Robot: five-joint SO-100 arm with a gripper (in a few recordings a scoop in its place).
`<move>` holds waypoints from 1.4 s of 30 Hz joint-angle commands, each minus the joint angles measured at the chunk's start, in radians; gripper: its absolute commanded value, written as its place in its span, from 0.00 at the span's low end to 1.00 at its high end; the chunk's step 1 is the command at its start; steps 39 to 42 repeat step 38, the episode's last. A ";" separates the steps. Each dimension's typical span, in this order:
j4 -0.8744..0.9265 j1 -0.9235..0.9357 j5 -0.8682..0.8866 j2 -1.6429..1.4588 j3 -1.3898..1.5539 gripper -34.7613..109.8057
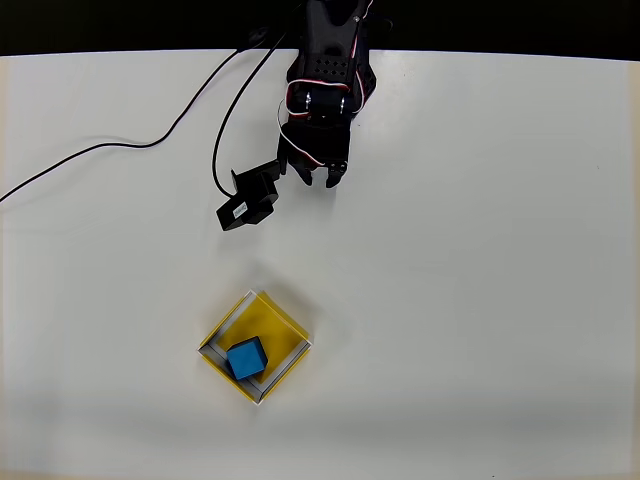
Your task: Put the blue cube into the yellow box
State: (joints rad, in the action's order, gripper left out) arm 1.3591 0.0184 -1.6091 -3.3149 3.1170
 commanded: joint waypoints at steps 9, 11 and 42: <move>0.000 -0.066 -0.008 -0.028 0.028 0.32; 0.000 -0.057 -0.008 -0.028 0.028 0.32; 0.000 -0.055 -0.008 -0.026 0.028 0.32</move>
